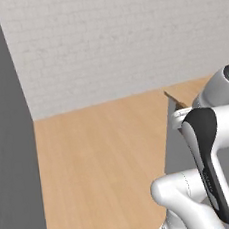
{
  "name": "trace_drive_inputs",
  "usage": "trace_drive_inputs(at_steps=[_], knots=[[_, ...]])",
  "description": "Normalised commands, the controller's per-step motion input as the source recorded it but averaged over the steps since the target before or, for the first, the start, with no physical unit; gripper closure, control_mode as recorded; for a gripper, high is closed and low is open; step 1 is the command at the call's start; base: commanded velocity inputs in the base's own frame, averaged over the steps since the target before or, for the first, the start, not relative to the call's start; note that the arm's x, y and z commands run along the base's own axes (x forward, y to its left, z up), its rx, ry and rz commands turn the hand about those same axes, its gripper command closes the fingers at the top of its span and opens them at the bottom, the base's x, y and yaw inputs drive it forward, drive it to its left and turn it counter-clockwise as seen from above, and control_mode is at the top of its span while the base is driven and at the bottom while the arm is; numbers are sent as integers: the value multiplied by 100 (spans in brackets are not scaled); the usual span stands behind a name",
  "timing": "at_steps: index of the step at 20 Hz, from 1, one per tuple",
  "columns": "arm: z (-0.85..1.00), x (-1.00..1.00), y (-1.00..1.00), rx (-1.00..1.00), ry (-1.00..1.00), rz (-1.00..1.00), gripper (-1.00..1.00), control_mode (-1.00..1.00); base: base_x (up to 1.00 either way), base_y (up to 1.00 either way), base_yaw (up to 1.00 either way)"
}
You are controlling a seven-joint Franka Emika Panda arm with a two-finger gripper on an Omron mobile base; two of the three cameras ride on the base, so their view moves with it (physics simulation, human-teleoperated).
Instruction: Start the toaster. Once the lever pops up, take the bread to the plate on the dining counter.
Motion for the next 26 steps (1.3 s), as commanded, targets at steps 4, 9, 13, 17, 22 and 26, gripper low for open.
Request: trace_drive_inputs(at_steps=[4,9,13,17,22,26], knots=[[0,0,0,0,0,0,100,100,100,0,-13],[0,0,0,0,0,0,100,100,100,11,-10],[0,0,0,0,0,0,100,100,100,18,-10],[0,0,0,0,0,0,100,100,100,23,-12],[0,0,0,0,0,0,100,100,100,26,-14],[0,0,0,0,0,0,100,100,100,25,-16]])
